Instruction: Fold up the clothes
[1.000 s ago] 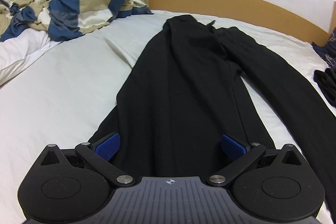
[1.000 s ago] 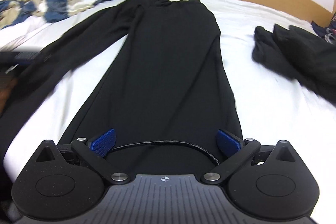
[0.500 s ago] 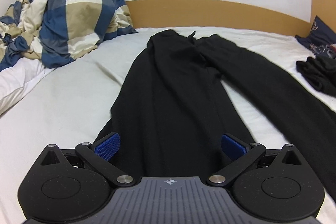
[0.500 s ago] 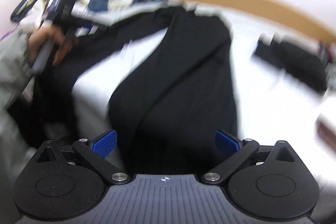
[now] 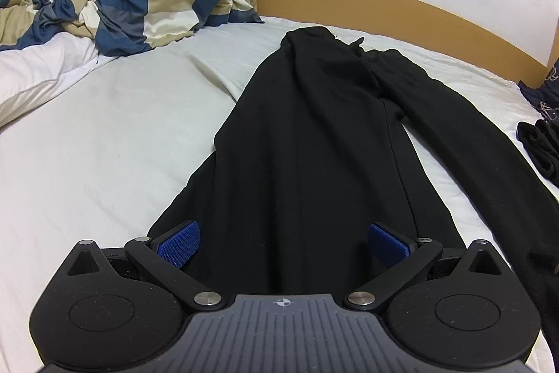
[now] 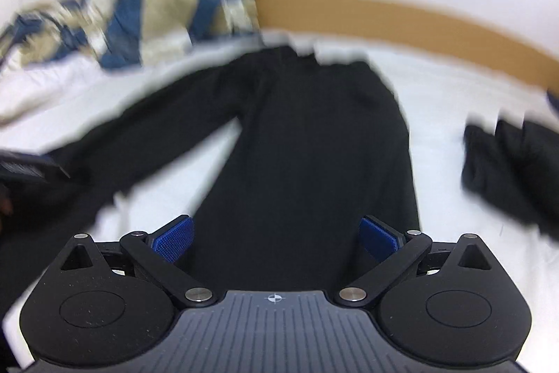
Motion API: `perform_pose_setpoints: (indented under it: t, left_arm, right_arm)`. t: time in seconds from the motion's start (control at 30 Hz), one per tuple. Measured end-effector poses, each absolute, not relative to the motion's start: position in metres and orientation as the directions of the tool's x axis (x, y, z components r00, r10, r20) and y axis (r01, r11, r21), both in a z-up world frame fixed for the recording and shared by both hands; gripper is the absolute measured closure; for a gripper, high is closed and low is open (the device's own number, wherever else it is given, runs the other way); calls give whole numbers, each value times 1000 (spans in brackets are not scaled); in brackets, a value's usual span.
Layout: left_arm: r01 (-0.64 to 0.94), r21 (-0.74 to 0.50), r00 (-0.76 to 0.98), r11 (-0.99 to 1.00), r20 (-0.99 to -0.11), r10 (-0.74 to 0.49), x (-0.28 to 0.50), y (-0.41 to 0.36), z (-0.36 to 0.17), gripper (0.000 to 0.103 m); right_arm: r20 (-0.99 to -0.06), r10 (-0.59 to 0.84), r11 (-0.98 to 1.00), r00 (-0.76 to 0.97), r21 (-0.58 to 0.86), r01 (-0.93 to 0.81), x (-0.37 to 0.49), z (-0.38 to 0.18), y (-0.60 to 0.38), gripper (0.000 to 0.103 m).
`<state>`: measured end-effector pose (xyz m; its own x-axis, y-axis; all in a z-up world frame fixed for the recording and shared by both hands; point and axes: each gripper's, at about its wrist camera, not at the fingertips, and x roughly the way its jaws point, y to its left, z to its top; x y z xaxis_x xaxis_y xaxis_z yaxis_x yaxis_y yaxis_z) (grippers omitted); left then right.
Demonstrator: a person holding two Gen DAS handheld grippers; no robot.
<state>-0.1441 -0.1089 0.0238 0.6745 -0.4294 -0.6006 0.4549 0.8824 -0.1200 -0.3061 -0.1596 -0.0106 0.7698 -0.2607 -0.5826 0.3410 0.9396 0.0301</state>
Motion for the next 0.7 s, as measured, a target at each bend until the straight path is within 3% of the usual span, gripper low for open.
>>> perform_pose_setpoints:
  t: [0.1, 0.23, 0.4, 0.47, 0.53, 0.63, 0.7]
  left_arm:
    - [491, -33, 669, 870, -626, -401, -152, -112, 22, 1]
    - [566, 137, 719, 813, -564, -405, -184, -111, 22, 1]
    - [580, 241, 754, 778, -520, -401, -186, -126, 38, 1]
    - [585, 221, 746, 780, -525, -411, -175, -138, 40, 1]
    - [609, 183, 696, 772, -590, -409, -161, -146, 27, 0]
    - [579, -18, 622, 815, -637, -456, -141, -125, 26, 1]
    - [544, -43, 637, 838, -629, -445, -140, -120, 26, 1]
  right_arm:
    - [-582, -254, 945, 772, 20, 326, -324, -10, -158, 0]
    - [-587, -206, 964, 783, 14, 265, -354, -8, -159, 0]
    - [-554, -196, 969, 809, 16, 246, -328, 3, -174, 0]
    - [-555, -185, 969, 811, 35, 245, -305, -3, -182, 0]
    - [-578, -172, 975, 797, 17, 223, -290, -6, -186, 0]
    - [-571, -135, 982, 809, 34, 188, -292, -5, -192, 0]
    - [-571, -133, 982, 810, 33, 185, -293, -4, -189, 0]
